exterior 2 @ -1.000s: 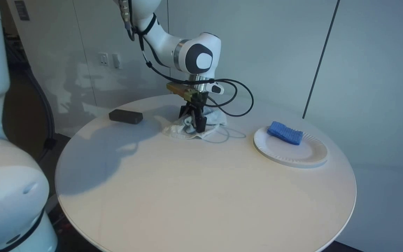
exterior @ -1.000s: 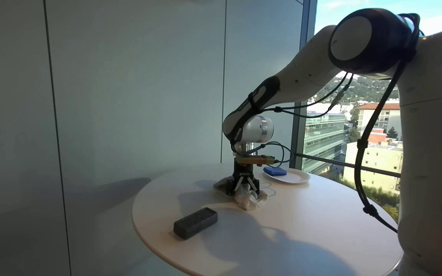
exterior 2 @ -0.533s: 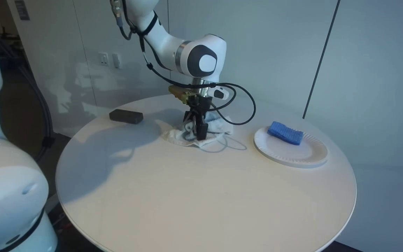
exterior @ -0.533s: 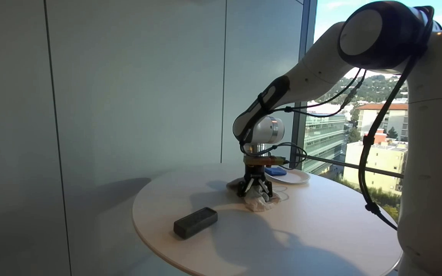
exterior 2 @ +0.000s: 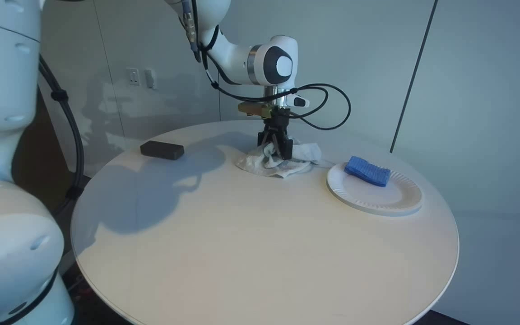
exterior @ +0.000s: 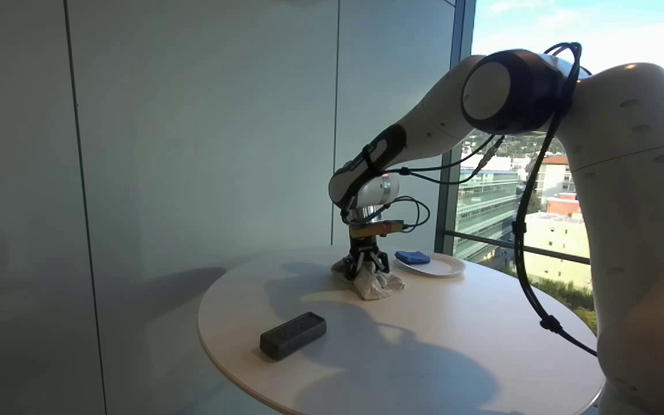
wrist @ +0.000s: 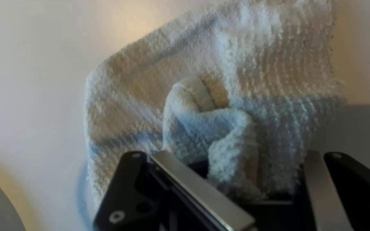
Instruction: Use the towel to wipe the table.
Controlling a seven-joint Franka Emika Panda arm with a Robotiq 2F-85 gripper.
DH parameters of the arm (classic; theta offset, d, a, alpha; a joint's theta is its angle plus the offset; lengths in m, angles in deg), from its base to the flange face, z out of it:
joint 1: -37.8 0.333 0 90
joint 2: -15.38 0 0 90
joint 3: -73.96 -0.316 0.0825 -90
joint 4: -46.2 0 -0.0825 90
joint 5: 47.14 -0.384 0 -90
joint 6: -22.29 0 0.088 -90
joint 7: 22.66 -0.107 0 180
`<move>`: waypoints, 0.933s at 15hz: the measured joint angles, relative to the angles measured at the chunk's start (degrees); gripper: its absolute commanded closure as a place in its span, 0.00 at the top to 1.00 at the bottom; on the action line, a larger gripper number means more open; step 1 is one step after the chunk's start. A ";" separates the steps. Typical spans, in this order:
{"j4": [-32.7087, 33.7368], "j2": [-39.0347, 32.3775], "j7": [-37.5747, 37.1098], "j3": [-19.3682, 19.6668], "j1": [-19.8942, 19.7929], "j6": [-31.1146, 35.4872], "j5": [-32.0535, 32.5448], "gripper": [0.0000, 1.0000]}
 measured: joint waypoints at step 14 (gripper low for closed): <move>15.73 -2.15 15.98 -3.94 5.11 -1.96 11.05 0.25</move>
